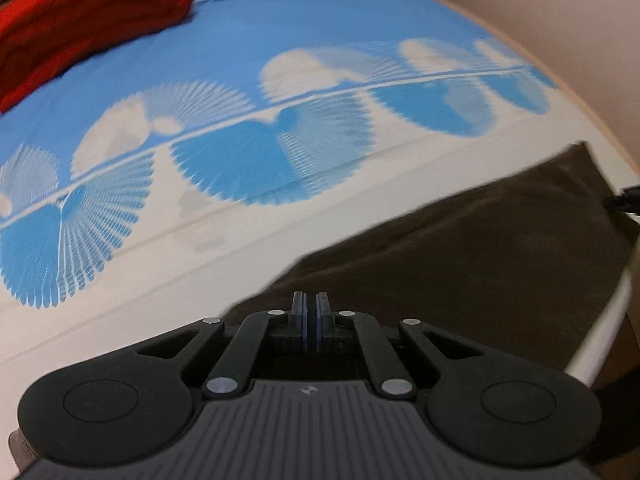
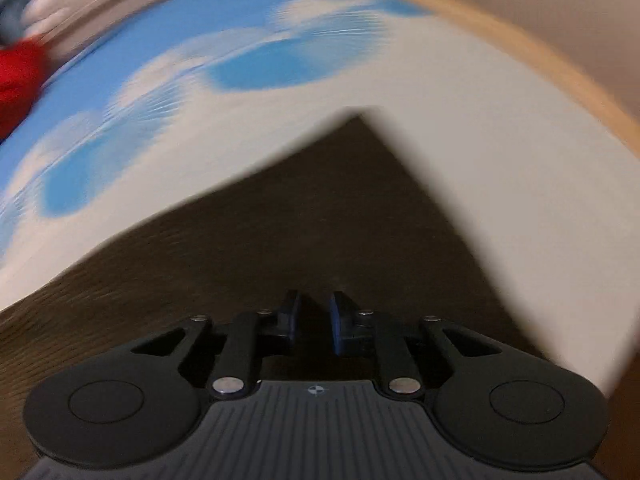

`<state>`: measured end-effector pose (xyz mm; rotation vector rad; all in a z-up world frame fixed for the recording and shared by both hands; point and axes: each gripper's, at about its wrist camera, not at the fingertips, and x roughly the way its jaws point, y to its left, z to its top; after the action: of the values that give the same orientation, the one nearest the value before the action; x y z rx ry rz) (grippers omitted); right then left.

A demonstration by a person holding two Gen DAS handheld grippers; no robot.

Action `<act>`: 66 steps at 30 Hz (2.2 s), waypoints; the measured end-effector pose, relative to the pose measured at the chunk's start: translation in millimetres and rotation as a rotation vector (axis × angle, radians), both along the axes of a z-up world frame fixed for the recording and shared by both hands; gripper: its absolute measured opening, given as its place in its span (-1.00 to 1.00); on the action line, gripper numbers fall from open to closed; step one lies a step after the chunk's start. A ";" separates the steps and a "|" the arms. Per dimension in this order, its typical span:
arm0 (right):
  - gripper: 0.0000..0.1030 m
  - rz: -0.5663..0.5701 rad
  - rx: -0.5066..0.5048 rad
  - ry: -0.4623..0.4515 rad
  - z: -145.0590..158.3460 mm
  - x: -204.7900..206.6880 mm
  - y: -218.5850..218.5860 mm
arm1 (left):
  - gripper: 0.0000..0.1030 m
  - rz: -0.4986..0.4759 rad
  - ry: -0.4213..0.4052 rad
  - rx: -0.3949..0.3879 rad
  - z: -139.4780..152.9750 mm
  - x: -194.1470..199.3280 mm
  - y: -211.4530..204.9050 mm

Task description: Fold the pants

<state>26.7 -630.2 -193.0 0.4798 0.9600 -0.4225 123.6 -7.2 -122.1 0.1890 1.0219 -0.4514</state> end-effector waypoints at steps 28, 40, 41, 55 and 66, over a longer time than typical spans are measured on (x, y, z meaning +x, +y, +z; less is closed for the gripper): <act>0.08 -0.531 0.390 -0.170 -13.7 -120.7 -42.8 | -0.58 0.144 0.241 0.014 -83.3 -114.4 -32.4; -0.69 -0.616 0.357 -0.231 -9.4 -104.6 -36.0 | -0.58 0.135 0.259 0.015 -82.9 -105.1 -27.6; -0.70 -0.616 0.345 -0.248 -2.3 -103.9 -31.8 | -0.58 0.139 0.259 0.013 -81.1 -102.4 -26.7; -0.71 0.644 -0.516 -0.567 141.2 -78.1 358.0 | -0.58 0.351 0.151 -0.048 -43.7 -95.6 38.4; -0.70 1.206 -0.706 -0.211 -9.5 -98.5 522.9 | -0.58 0.409 0.143 -0.076 -35.5 -117.0 85.6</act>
<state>-71.8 -107.4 -202.6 -0.6943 0.6800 0.3928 6.5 78.4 -157.6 -0.1224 1.1483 -0.1318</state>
